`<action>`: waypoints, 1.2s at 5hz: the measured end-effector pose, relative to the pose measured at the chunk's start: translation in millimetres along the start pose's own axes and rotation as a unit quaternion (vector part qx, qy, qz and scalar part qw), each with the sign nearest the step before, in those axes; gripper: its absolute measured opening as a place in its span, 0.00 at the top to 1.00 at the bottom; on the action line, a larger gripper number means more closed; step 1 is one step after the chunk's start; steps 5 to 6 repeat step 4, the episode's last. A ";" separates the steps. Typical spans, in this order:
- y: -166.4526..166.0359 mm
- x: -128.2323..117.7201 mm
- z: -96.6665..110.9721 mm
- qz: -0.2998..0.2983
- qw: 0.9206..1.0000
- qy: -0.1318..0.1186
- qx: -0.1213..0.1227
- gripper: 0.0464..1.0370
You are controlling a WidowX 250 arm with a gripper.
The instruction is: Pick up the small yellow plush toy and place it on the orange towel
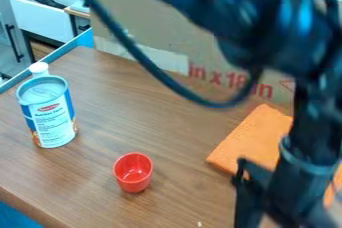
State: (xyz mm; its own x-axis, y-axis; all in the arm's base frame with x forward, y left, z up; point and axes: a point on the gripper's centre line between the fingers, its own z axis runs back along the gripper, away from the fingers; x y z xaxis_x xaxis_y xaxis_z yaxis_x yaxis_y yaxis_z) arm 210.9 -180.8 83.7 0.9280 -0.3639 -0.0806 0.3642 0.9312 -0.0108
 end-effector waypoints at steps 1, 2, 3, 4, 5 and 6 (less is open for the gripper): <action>15.6 -12.6 28.7 0.062 0.997 -0.040 -0.007 0.02; 42.4 -27.3 46.2 0.124 0.992 -0.035 -0.008 0.03; 69.5 -32.6 44.6 0.172 0.985 -0.002 -0.003 0.03; 86.1 -37.1 37.4 0.195 0.981 0.026 0.003 0.03; 86.1 -37.1 37.4 0.195 0.981 0.026 0.003 0.03; 86.1 -37.1 37.4 0.195 0.981 0.026 0.003 0.03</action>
